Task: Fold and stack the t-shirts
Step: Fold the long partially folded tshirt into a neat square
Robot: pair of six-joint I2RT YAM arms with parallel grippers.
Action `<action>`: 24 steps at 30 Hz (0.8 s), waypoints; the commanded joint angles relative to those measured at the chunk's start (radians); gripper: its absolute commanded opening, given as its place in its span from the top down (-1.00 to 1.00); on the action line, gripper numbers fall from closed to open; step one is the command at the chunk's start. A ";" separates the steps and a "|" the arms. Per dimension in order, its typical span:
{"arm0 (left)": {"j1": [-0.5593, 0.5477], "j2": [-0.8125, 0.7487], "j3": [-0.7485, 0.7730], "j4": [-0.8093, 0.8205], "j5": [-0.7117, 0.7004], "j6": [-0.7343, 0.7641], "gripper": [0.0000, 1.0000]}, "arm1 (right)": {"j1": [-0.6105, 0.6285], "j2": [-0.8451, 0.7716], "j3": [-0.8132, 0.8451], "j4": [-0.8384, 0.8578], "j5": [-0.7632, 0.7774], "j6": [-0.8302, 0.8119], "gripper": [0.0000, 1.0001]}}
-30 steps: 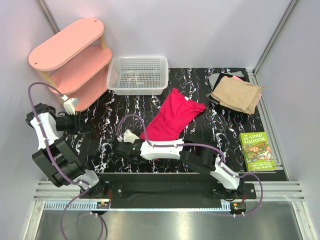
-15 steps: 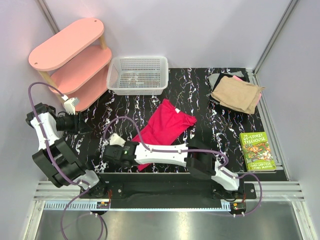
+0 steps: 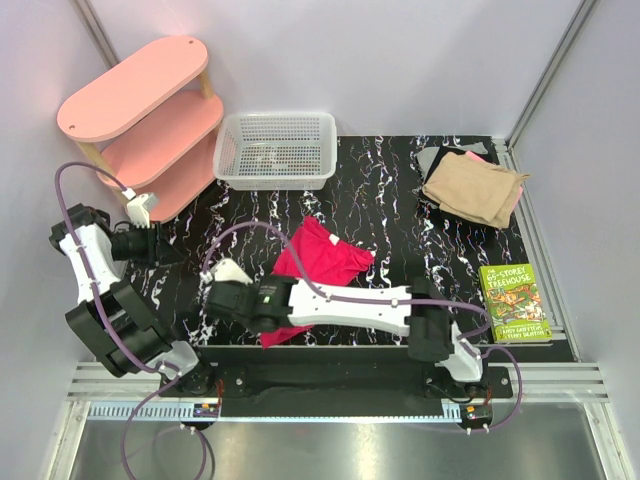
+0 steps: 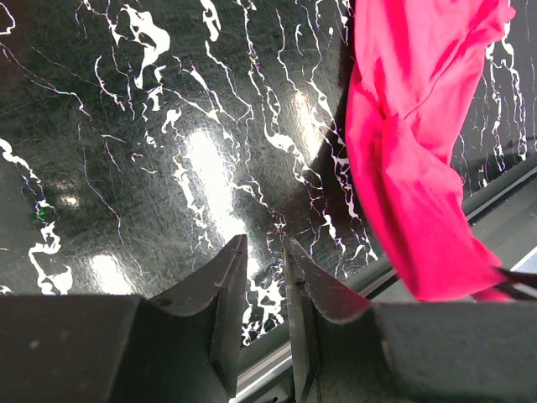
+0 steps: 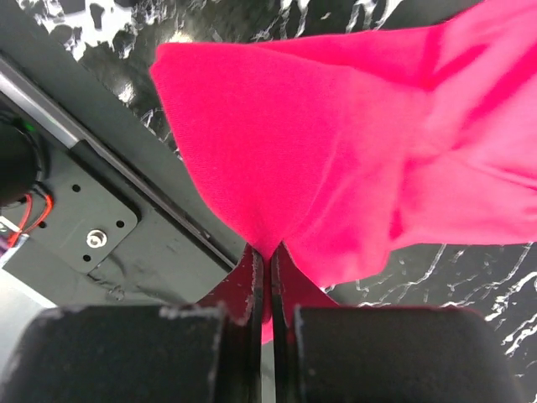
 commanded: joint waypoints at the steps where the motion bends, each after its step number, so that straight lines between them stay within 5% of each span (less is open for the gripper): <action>1: -0.004 -0.026 0.047 -0.008 0.016 0.016 0.44 | -0.097 -0.189 -0.065 0.058 -0.021 -0.013 1.00; 9: -0.012 -0.020 0.067 -0.011 0.015 0.004 0.44 | -0.316 -0.366 -0.325 0.197 -0.133 -0.063 0.99; 24: -0.050 -0.028 0.076 -0.011 -0.002 -0.014 0.44 | -0.678 -0.242 -0.446 0.357 -0.393 -0.165 0.97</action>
